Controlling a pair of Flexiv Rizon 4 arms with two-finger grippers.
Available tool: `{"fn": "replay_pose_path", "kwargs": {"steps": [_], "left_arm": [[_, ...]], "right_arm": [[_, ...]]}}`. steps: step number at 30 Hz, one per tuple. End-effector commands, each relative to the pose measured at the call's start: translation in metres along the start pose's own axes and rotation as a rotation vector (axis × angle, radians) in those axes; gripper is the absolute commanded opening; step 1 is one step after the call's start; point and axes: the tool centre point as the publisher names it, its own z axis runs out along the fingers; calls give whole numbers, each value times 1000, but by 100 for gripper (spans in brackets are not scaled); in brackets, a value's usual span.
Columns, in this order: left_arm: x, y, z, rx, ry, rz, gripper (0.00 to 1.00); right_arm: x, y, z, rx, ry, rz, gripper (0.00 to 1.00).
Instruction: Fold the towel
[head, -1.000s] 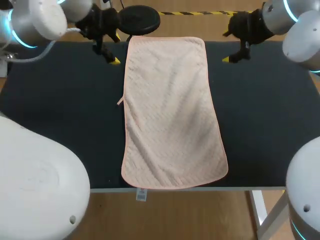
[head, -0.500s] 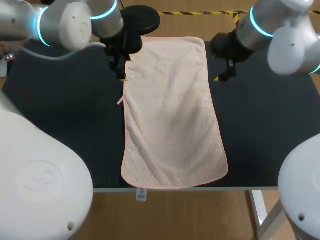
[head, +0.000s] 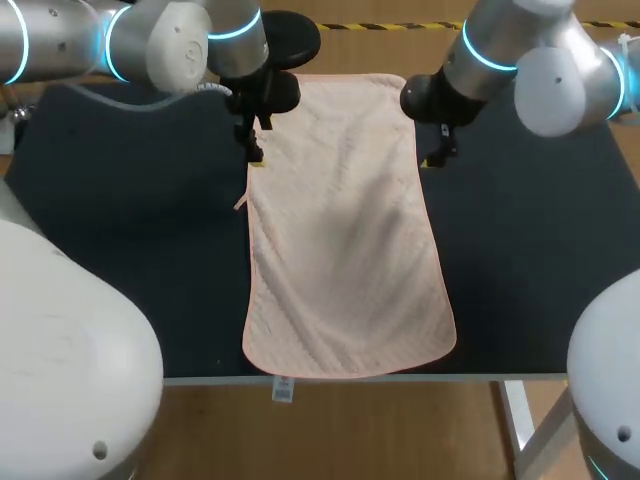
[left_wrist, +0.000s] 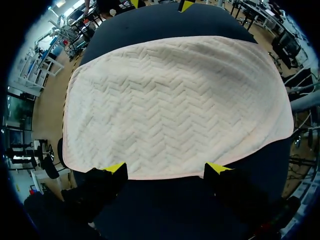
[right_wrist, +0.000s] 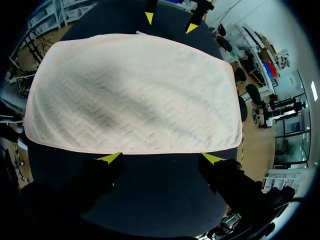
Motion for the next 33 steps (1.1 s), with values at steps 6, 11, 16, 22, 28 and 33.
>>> {"fn": "replay_pose_path", "kwargs": {"steps": [6,11,16,22,28,33], "left_arm": [[0,0,5,-19,22,-7,100],[-4,-3,22,6,23,-21,100],[-3,2,35,-8,29,-66,100],[2,9,47,6,38,-96,100],[3,11,63,2,53,-79,100],[4,12,72,3,76,-84,100]], "right_arm": [[1,2,5,28,24,2,100],[3,10,33,22,57,17,100],[5,14,57,28,99,11,100],[5,10,80,69,136,27,100],[3,6,90,80,154,43,100],[-1,5,93,84,162,50,100]]}}
